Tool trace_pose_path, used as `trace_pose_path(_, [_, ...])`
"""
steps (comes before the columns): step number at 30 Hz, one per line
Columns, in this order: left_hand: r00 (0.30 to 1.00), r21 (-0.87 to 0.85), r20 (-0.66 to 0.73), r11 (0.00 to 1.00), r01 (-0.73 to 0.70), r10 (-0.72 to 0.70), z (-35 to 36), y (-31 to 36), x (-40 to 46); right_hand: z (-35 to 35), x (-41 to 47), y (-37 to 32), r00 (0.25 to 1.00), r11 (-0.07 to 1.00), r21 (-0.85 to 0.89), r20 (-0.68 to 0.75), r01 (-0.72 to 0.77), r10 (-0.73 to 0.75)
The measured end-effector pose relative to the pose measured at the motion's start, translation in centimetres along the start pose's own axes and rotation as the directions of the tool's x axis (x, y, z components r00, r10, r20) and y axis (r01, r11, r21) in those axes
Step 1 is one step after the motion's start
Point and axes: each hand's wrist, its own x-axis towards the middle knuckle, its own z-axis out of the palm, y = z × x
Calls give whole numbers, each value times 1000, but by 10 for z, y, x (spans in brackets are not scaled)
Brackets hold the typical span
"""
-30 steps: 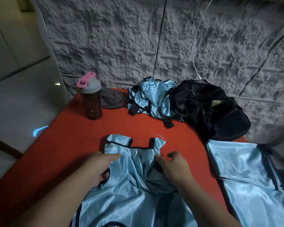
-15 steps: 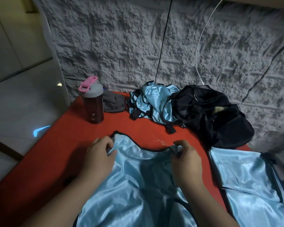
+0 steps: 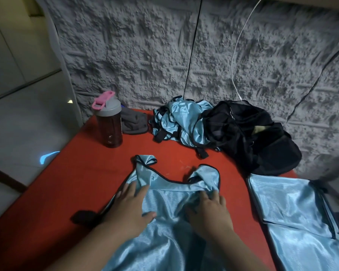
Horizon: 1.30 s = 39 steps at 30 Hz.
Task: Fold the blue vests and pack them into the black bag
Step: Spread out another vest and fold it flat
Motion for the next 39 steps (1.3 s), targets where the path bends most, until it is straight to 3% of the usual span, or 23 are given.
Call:
trace_pose_path(5, [972,116,54,969,220,-227,-3,-10,3,-2,4,5,982,982,-37,22,-187,188])
trace_pose_path(10, [936,31,-73,938,346,-343,-5,-13,8,-14,1,2,974,964,-192,96,-182,203])
trace_pose_path(12, [933,54,-41,931,361,-359,-5,-12,8,-22,-2,2,975,967,-205,135,-149,179])
trace_pose_path(16, [960,128,44,955,269,-276,-4,-5,2,-31,-8,-1,997,984,-162,-10,-72,71])
trace_pose_path(19, [986,139,58,979,146,-155,-2,4,-2,-21,-2,-2,993,999,35,-122,12,-7])
trace_pose_path(21, [991,90,94,992,85,-94,-1,6,-4,-11,5,0,997,986,154,-50,67,-60])
trace_pose_path(26, [986,68,164,997,-48,36,0,5,-7,-7,6,4,940,944,26,84,329,-330])
trace_pose_path(29, [966,71,225,987,-144,125,-1,8,-11,-15,8,5,944,958,16,166,287,-286])
trace_pose_path(31, [969,54,217,990,-133,118,-1,4,-10,-19,10,10,980,988,-67,152,137,-126])
trace_pose_path(34, [996,-6,88,1000,6,-5,-3,-3,-3,-16,14,15,994,999,-7,97,-41,41])
trace_pose_path(39, [993,-45,-61,994,101,-104,-10,-6,7,-8,20,15,978,982,-54,-97,182,-186])
